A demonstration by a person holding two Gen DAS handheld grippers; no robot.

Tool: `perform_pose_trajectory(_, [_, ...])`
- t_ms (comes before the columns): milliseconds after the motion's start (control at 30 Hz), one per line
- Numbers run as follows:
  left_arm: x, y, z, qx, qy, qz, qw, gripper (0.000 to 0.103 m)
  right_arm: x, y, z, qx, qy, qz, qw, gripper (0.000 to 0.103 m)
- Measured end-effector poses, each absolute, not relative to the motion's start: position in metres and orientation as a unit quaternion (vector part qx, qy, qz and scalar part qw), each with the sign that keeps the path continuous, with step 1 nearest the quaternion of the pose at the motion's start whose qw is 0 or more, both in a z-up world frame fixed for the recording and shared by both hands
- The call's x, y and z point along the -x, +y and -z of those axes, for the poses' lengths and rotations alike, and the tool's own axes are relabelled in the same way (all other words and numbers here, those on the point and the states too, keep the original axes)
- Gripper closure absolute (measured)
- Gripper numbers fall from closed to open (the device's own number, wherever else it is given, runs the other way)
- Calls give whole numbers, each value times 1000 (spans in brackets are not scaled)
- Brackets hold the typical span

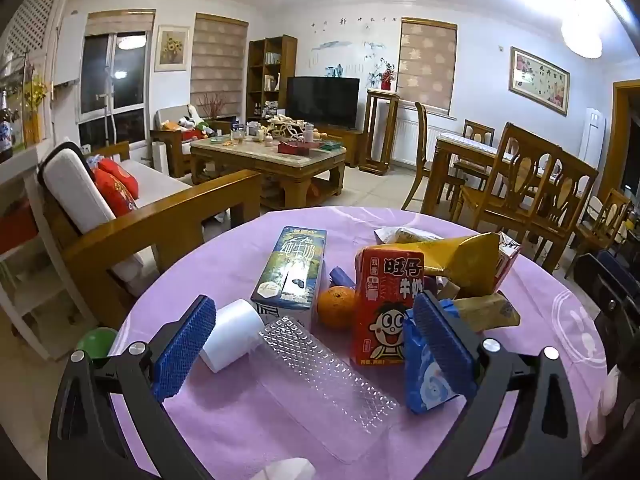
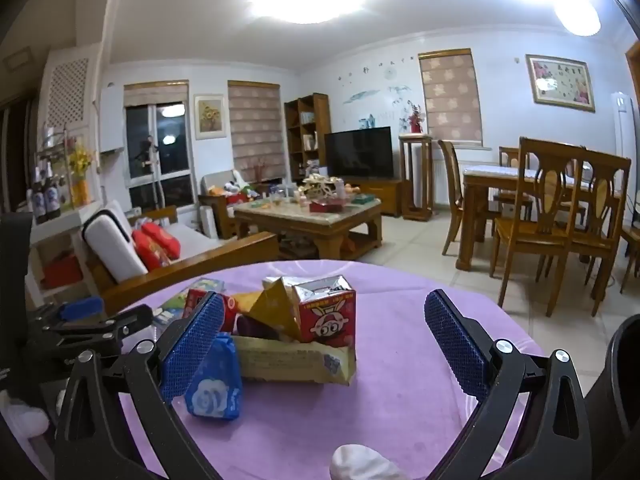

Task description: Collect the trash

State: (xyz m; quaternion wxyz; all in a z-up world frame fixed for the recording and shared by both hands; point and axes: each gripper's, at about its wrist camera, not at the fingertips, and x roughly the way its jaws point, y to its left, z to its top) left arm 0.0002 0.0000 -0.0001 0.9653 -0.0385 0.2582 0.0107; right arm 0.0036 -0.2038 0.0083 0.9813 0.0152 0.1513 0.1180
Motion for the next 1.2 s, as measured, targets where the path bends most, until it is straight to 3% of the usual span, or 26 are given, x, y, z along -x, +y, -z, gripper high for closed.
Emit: perform_pose_trajectory(1200, [2, 15, 2, 81, 262, -14, 961, 5, -2, -213, -7, -19, 160, -113, 980, 4])
